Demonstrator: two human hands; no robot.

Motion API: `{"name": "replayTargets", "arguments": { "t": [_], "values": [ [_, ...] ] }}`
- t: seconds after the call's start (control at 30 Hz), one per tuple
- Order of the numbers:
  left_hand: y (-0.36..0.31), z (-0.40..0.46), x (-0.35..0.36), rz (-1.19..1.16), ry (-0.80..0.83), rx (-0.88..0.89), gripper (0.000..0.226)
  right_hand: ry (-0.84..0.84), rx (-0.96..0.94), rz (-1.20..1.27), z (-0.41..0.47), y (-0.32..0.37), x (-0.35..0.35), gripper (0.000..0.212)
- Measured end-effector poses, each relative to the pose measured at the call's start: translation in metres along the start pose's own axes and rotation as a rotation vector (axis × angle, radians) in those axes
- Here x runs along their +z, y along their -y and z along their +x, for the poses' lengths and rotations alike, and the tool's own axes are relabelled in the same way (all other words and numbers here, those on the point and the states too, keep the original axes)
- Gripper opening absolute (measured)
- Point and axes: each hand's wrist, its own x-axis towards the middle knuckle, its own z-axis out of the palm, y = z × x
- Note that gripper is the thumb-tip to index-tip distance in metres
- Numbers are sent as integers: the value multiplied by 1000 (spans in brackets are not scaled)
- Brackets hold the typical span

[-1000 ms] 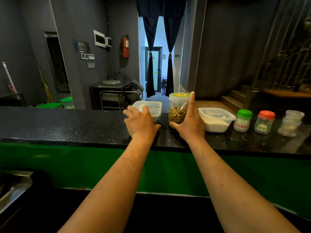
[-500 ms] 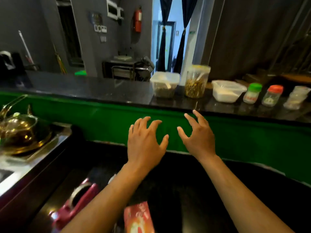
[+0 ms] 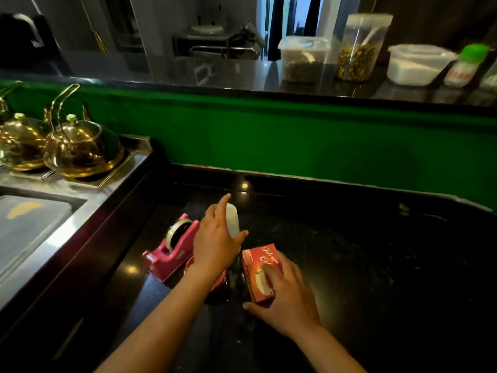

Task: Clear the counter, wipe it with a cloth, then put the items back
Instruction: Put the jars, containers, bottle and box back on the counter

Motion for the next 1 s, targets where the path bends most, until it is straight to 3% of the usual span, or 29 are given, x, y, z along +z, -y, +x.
{"name": "replayTargets", "arguments": {
  "t": [0.2, 0.37, 0.47, 0.7, 1.0],
  "values": [
    [-3, 11, 16, -32, -113, 6, 64, -70, 72, 9, -4, -17, 18, 87],
    [-5, 9, 25, -74, -128, -41, 92, -87, 67, 36, 5, -37, 8, 85],
    [-8, 9, 19, -64, -140, -32, 85, -166, 42, 71, 13, -44, -4, 82],
    [-51, 28, -48, -125, -407, 36, 58, -425, -96, 129, 57, -33, -79, 76],
    [-106, 106, -172, -273, -693, 215, 67, -788, -357, 298, 125, 57, -195, 63]
  ]
}}
